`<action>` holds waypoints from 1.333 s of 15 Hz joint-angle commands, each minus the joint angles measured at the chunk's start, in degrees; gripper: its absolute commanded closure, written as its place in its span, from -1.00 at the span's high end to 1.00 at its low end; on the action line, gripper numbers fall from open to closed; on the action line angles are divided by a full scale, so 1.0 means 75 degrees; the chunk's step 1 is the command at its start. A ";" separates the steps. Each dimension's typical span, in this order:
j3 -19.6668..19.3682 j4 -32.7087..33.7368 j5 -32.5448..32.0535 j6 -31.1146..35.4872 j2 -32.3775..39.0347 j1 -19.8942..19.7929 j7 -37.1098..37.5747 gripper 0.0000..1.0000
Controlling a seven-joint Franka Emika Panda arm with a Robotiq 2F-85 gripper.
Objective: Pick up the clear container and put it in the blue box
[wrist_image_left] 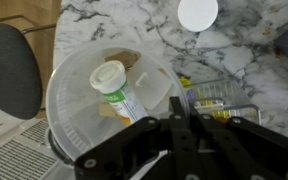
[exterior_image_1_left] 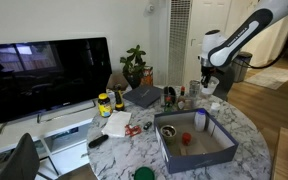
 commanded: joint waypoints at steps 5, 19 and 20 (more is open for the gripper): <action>0.0578 -0.1634 -0.0858 -0.2648 -0.3236 0.0603 0.0510 -0.98; 0.1232 -0.2500 0.3048 -0.4218 -0.4761 0.2885 -0.3947 -0.98; 0.1177 -0.2425 0.3283 -0.4230 -0.4525 0.2949 -0.4304 -0.98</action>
